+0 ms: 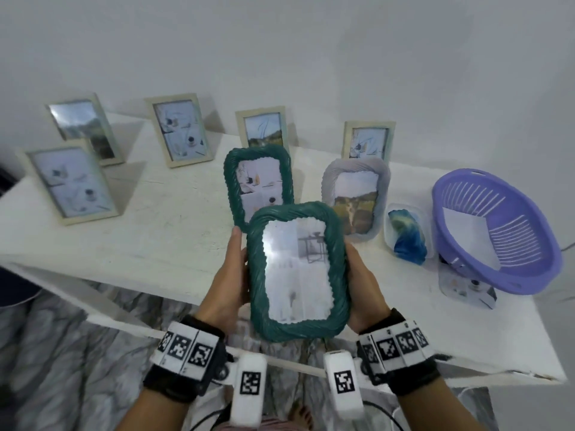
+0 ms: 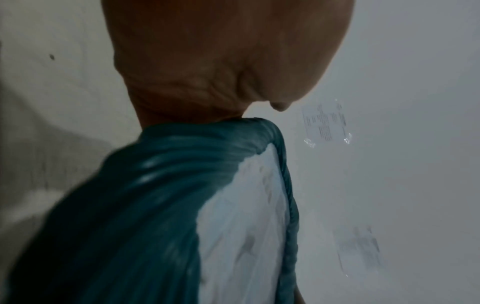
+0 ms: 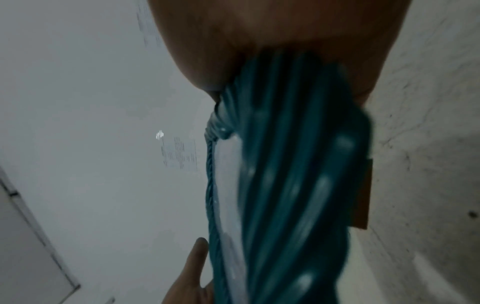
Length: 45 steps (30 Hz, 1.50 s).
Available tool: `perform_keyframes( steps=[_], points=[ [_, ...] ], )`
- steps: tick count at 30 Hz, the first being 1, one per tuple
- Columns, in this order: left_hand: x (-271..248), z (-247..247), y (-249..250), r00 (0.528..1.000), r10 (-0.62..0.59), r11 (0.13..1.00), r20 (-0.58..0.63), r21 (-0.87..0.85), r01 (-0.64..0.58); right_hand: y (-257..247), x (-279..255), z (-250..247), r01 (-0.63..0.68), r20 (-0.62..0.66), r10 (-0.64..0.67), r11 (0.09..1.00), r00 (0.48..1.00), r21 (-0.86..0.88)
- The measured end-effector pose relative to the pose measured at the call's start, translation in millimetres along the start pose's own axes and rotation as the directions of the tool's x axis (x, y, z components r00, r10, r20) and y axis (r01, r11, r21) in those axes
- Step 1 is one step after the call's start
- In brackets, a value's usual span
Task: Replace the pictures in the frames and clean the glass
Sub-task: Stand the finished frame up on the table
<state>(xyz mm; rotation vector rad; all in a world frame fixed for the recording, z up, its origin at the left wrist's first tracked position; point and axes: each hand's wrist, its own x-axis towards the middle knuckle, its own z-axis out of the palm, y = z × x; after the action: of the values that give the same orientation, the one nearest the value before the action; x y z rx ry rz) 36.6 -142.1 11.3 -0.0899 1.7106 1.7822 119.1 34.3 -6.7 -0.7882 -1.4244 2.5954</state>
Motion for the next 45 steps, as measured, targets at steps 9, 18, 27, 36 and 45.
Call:
perform_keyframes(
  steps=[9,18,27,36,45],
  points=[
    [18,-107,30,0.976,0.076,0.997,-0.204,0.035,-0.07,19,61,115,0.271,0.094,-0.256,0.858,0.962,-0.437],
    [94,-199,78,0.952,0.174,0.98,-0.253,-0.053,-0.193,22,139,221,0.469,0.285,-0.409,0.474,0.867,-0.745],
    [171,-228,83,0.964,0.215,0.968,-0.16,-0.095,-0.231,24,189,247,0.355,0.237,-0.302,0.437,0.923,-0.826],
    [185,-231,71,0.972,0.198,0.958,-0.129,-0.186,-0.22,35,199,242,0.406,0.282,-0.323,0.43,0.903,-0.806],
    [144,-245,48,0.923,0.273,0.961,-0.271,0.126,-0.247,27,182,265,0.508,0.37,-0.528,0.139,0.765,-0.85]
  ],
)
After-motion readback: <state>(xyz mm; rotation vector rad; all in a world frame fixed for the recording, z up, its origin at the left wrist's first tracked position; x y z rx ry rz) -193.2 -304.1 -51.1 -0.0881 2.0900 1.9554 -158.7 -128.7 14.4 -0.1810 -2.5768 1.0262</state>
